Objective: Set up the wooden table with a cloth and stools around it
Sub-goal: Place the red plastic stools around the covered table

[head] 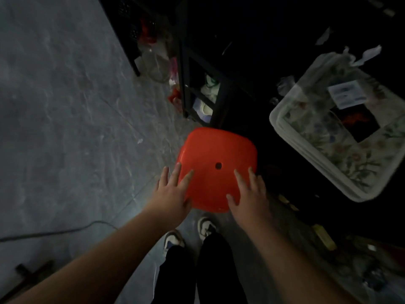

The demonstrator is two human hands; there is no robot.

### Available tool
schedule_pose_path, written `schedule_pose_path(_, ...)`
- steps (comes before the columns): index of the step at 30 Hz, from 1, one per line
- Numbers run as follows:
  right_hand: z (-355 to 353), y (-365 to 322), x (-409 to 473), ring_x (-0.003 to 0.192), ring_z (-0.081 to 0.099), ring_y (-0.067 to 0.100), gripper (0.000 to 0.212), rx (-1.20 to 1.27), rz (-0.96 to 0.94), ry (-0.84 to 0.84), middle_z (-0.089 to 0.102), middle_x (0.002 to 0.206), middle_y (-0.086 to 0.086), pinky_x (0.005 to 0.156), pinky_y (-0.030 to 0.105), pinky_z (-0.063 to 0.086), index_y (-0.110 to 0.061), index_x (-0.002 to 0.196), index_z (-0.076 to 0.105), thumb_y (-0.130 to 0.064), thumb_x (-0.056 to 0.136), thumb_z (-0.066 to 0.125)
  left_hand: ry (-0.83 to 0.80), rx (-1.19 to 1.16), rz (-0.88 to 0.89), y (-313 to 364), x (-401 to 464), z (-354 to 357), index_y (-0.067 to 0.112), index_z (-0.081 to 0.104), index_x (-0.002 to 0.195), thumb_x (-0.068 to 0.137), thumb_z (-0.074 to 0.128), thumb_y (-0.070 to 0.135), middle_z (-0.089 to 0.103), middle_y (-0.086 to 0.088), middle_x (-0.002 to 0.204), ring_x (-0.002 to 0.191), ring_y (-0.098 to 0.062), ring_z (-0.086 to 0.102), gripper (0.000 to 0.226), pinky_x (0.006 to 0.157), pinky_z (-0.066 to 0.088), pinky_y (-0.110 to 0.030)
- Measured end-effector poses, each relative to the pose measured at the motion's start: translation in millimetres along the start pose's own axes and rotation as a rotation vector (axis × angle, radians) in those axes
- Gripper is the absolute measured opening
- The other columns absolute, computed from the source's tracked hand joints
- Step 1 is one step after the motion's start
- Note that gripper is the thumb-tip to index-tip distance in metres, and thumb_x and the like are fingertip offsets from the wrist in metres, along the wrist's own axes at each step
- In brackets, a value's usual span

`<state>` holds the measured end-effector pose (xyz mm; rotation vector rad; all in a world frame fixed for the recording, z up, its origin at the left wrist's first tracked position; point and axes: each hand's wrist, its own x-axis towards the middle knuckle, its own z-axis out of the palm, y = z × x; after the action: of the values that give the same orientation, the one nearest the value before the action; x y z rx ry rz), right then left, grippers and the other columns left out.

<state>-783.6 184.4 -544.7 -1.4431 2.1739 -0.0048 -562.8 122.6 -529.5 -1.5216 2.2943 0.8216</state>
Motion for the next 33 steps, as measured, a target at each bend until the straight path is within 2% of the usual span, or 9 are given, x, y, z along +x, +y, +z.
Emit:
schedule_pose_path(4,38.0,29.3,66.7,0.149,0.003,0.037,0.087,-0.034,0.054,0.028,-0.004,0.167,0.000,0.111,0.056,0.032,-0.049,0.154,0.010,-0.055,0.086,0.063,-0.002,0.044,0.043,-10.3,83.3,42.2,0.049,-0.022,0.147,0.087,0.051,0.066,-0.035,-0.005,0.157,0.144,-0.044,-0.025,0.096,0.116,0.012,-0.064)
schedule_pose_path(8,66.2,52.5,94.0,0.149,-0.004,0.041,0.101,-0.022,0.086,-0.020,-0.015,0.165,0.000,0.113,0.060,0.025,-0.050,0.154,0.003,-0.062,0.078,0.069,0.003,-0.084,-0.041,-8.3,135.5,65.5,0.051,-0.020,0.147,0.075,0.065,0.069,-0.039,-0.001,0.156,0.143,-0.043,-0.028,0.113,0.112,0.014,-0.067)
schedule_pose_path(12,83.9,58.9,106.9,0.148,0.006,0.042,0.109,0.098,0.092,-0.041,-0.020,0.163,0.001,0.111,0.061,0.033,-0.051,0.153,0.004,-0.058,0.072,0.078,-0.021,-0.061,-0.069,-3.2,154.6,77.9,0.048,-0.019,0.149,0.073,0.070,0.066,-0.039,-0.002,0.155,0.143,-0.048,-0.025,0.118,0.113,0.016,-0.069)
schedule_pose_path(15,88.7,56.9,109.3,0.147,0.007,0.043,0.112,0.131,0.097,-0.029,-0.021,0.163,0.002,0.111,0.060,0.034,-0.049,0.153,0.007,-0.054,0.070,0.082,-0.033,-0.087,-0.106,-5.3,154.7,81.0,0.053,-0.014,0.148,0.072,0.072,0.064,-0.039,-0.001,0.156,0.143,-0.051,-0.021,0.115,0.110,0.020,-0.072)
schedule_pose_path(18,88.9,55.2,107.9,0.147,0.007,0.041,0.111,0.158,0.115,-0.022,-0.021,0.163,-0.002,0.107,0.058,0.036,-0.050,0.153,0.008,-0.050,0.071,0.083,-0.033,-0.141,-0.122,-8.1,152.3,78.6,0.059,-0.010,0.146,0.071,0.074,0.064,-0.038,0.003,0.156,0.145,-0.050,-0.012,0.113,0.106,0.028,-0.070)
schedule_pose_path(23,85.9,46.8,108.4,0.147,0.007,0.041,0.111,0.146,0.098,-0.023,-0.021,0.163,-0.004,0.108,0.060,0.038,-0.051,0.152,0.009,-0.049,0.071,0.083,-0.020,-0.186,-0.153,-9.1,148.4,72.9,0.060,-0.006,0.146,0.071,0.077,0.058,-0.036,0.005,0.156,0.145,-0.048,-0.008,0.112,0.107,0.028,-0.067)
schedule_pose_path(30,73.1,-9.3,101.5,0.147,0.007,0.038,0.106,0.058,-0.072,-0.093,-0.022,0.162,-0.005,0.110,0.055,0.032,-0.050,0.153,0.009,-0.052,0.073,0.080,0.074,-0.278,-0.273,-54.0,101.3,69.4,0.061,-0.005,0.146,0.067,0.077,0.061,-0.035,0.010,0.156,0.143,-0.049,-0.001,0.113,0.108,0.030,-0.067)
schedule_pose_path(33,76.6,-52.2,96.8,0.148,0.005,0.038,0.106,0.004,-0.187,-0.156,-0.025,0.161,-0.007,0.113,0.053,0.028,-0.052,0.152,0.008,-0.053,0.074,0.078,0.136,-0.364,-0.393,-85.1,64.1,68.9,0.063,-0.006,0.144,0.066,0.078,0.061,-0.035,0.014,0.155,0.142,-0.048,0.000,0.115,0.109,0.029,-0.067)
